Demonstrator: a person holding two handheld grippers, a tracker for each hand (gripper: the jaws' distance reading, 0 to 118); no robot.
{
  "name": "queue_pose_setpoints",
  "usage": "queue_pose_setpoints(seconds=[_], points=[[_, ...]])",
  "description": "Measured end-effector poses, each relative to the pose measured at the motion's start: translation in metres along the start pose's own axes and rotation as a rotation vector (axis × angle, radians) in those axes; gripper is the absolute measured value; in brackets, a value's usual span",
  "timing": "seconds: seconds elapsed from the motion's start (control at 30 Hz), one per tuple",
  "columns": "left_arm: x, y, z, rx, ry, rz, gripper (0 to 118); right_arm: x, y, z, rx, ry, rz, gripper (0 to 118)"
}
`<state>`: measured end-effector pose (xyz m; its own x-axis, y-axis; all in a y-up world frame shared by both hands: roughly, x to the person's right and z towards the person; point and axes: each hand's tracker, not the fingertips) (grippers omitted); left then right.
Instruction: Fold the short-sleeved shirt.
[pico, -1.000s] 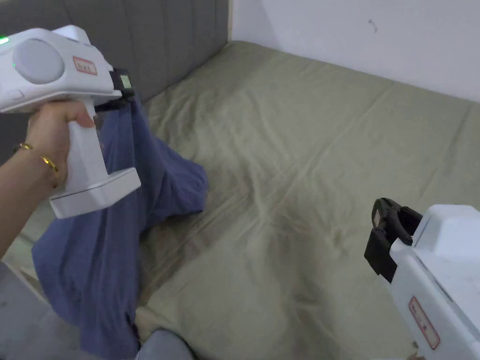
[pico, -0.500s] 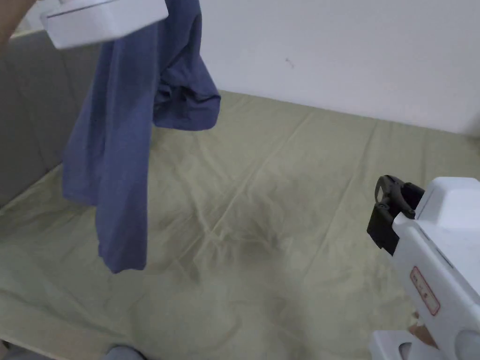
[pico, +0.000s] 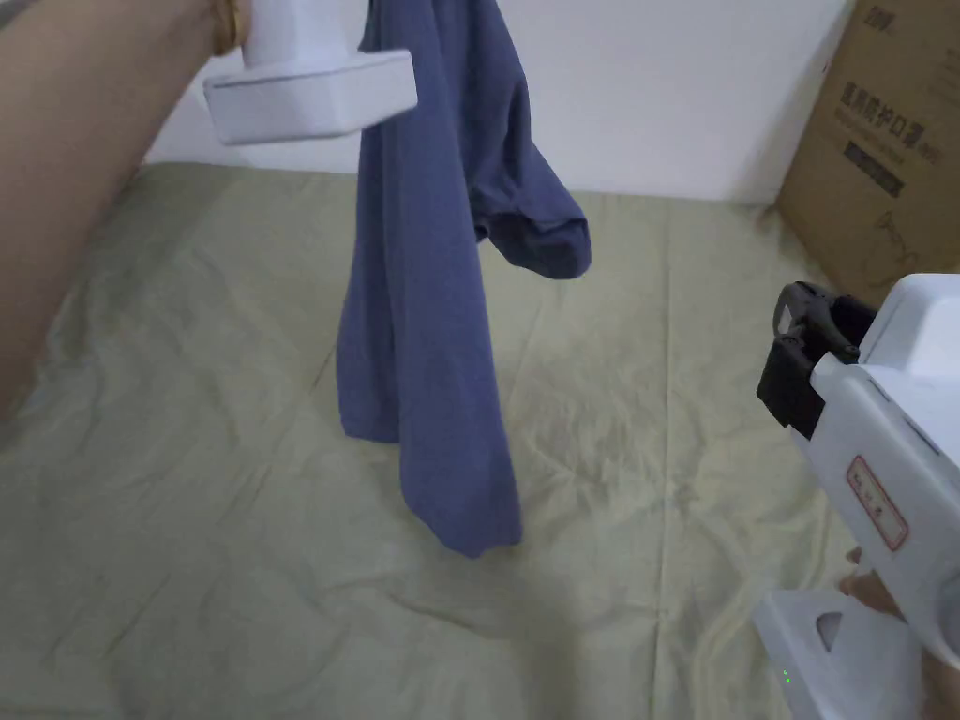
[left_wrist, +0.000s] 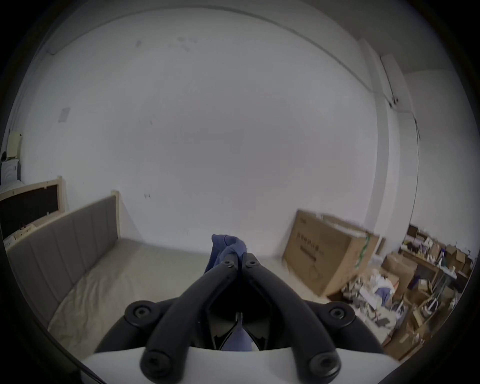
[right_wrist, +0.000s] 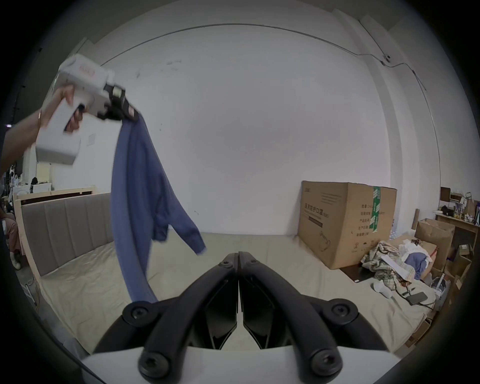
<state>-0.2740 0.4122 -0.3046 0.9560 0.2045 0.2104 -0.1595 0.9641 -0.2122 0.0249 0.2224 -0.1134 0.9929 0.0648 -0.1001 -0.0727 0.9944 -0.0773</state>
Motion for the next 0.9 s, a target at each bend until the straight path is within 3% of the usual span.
queue_pose_setpoints(seconds=[0.23, 0.43, 0.57, 0.7, 0.77, 0.83, 0.9], points=[[0.022, -0.187, -0.089, -0.4, 0.051, -0.035, 0, 0.013, -0.024, 0.0, -0.067, -0.038, -0.017, 0], [0.031, -0.345, -0.113, -0.777, 0.087, -0.095, 0, 0.02, -0.044, -0.008, -0.143, -0.054, -0.017, 0], [0.025, -0.398, -0.111, -0.926, 0.139, -0.078, 0, 0.023, -0.051, -0.015, -0.173, -0.063, -0.02, 0], [0.019, -0.378, -0.105, -0.83, 0.08, -0.006, 45, 0.021, -0.053, -0.021, -0.187, -0.059, -0.015, 0], [0.017, -0.352, -0.101, -0.737, 0.058, 0.031, 88, 0.018, -0.053, -0.025, -0.189, -0.054, -0.007, 0], [0.01, -0.318, -0.093, -0.598, 0.057, 0.031, 118, 0.012, -0.053, -0.028, -0.186, -0.054, 0.015, 0], [0.005, -0.283, -0.074, -0.423, 0.073, 0.017, 118, 0.008, -0.054, -0.031, -0.183, -0.045, 0.021, 0]])
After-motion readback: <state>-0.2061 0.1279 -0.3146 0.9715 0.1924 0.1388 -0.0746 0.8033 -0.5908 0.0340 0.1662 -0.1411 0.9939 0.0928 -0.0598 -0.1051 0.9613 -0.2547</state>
